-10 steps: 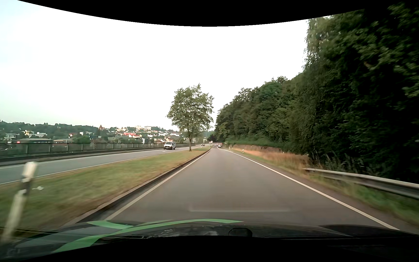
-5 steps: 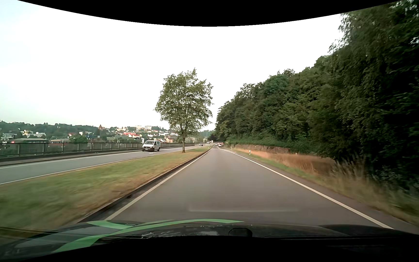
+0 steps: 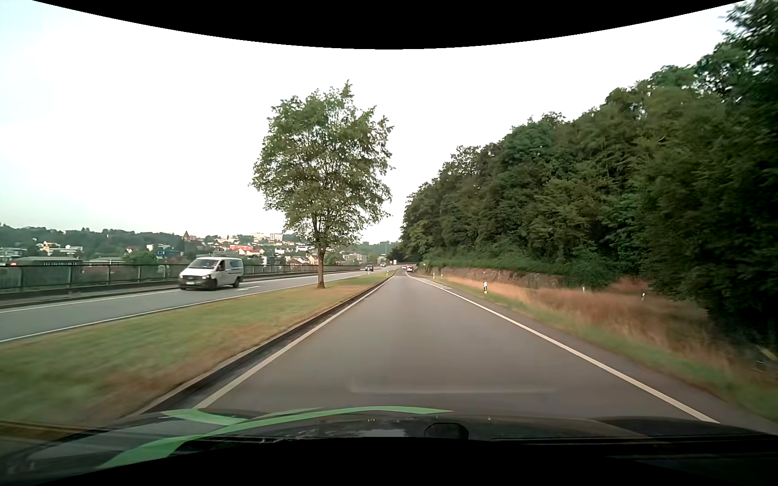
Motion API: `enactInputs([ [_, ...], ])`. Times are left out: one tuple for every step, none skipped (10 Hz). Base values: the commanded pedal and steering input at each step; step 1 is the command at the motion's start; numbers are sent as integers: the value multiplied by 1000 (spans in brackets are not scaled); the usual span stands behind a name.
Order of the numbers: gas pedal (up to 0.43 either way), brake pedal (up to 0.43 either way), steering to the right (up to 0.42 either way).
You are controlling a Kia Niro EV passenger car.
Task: Follow the waypoints while adhering to traffic rules and regulations
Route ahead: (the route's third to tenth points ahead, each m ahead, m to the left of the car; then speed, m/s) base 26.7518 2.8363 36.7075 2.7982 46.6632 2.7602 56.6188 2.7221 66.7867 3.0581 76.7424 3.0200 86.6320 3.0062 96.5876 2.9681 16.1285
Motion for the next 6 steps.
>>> enactInputs([
  [118, 0, -4],
  [118, 0, -4],
  [118, 0, -4],
  [118, 0, -4],
  [118, 0, -4],
  [110, 0, -4],
])
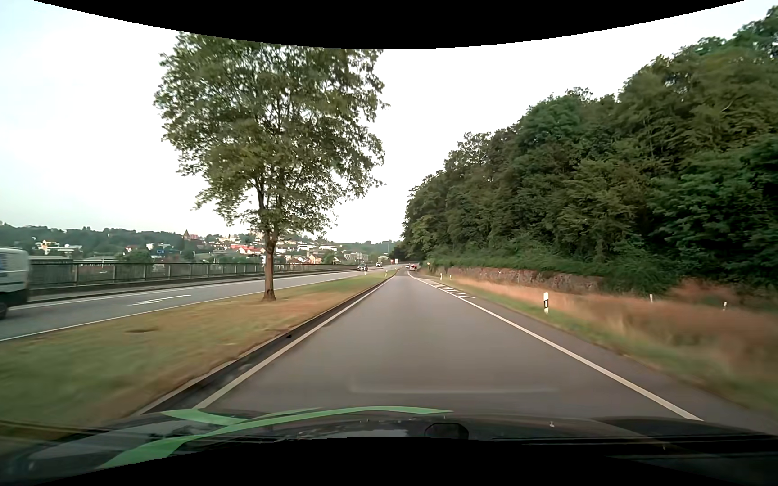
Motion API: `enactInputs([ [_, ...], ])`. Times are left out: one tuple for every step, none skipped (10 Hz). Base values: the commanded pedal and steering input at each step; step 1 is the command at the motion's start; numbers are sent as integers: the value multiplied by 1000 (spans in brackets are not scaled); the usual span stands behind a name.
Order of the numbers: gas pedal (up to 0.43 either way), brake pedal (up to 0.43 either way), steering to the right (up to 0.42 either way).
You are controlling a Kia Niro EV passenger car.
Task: Follow the waypoints while adhering to traffic rules and regulations
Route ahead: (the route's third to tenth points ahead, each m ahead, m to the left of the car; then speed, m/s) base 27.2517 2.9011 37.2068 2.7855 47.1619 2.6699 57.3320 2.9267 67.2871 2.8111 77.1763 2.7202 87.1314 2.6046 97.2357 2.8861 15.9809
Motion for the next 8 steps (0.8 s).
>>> enactInputs([
  [98, 0, -4],
  [98, 0, -4],
  [98, 0, -4],
  [87, 0, -4],
  [79, 0, -4],
  [79, 0, -4],
  [79, 0, -4],
  [67, 0, -4],
])
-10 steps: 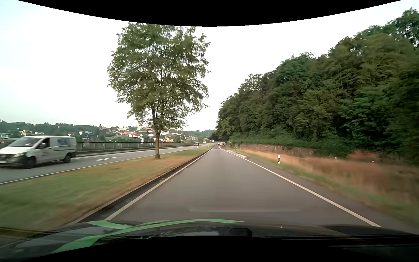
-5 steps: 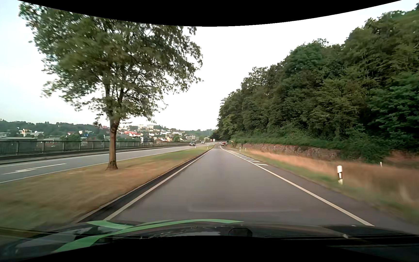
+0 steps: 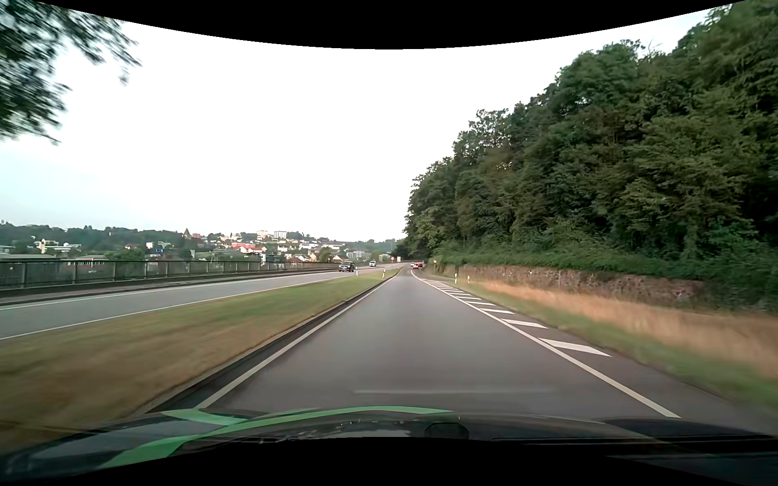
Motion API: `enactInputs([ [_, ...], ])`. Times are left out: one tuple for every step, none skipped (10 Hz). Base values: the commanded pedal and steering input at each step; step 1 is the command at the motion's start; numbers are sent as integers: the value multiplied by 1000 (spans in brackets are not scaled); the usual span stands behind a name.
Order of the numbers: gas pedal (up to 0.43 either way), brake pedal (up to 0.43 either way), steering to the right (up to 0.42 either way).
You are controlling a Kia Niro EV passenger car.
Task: Follow the waypoints while adhering to traffic rules and regulations
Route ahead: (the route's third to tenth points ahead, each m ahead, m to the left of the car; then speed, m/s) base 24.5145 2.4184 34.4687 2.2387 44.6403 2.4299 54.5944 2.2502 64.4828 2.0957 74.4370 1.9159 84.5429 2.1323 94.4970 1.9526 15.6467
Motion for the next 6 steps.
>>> enactInputs([
  [67, 0, -4],
  [67, 0, -4],
  [67, 0, -4],
  [67, 0, -4],
  [67, 0, -4],
  [67, 0, -4],
])
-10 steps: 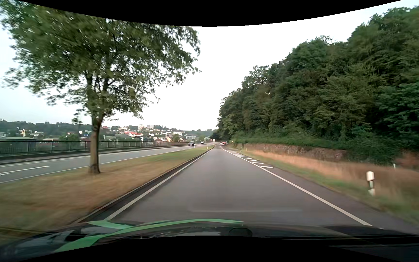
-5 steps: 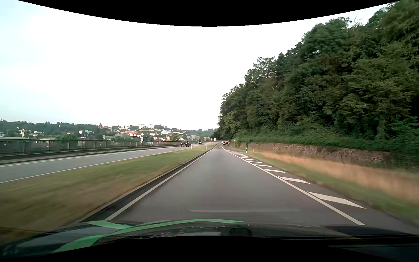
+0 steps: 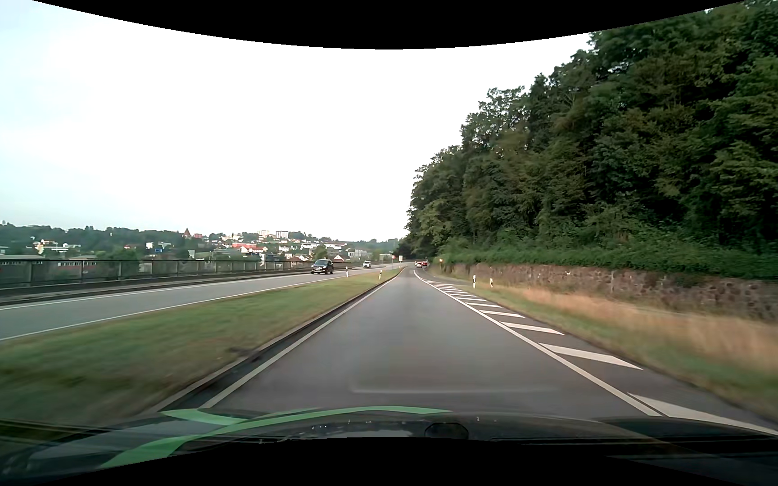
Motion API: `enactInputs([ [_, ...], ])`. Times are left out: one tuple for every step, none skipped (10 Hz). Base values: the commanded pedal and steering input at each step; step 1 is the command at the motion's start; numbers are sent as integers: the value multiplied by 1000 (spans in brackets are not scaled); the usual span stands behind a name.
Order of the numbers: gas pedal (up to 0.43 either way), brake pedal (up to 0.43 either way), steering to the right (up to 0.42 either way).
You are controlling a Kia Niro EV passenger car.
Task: Follow the waypoints while adhering to traffic rules and regulations
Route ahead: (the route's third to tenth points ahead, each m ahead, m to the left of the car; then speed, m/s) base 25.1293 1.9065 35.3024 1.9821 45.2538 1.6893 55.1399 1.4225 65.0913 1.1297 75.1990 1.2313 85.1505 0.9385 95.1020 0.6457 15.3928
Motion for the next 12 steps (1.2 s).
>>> enactInputs([
  [67, 0, -4],
  [67, 0, -4],
  [59, 0, -4],
  [59, 0, -4],
  [59, 0, -4],
  [39, 0, -4],
  [0, 0, -4],
  [0, 0, -4],
  [0, 0, -4],
  [0, 0, -4],
  [0, 0, -3],
  [0, 0, -2],
])
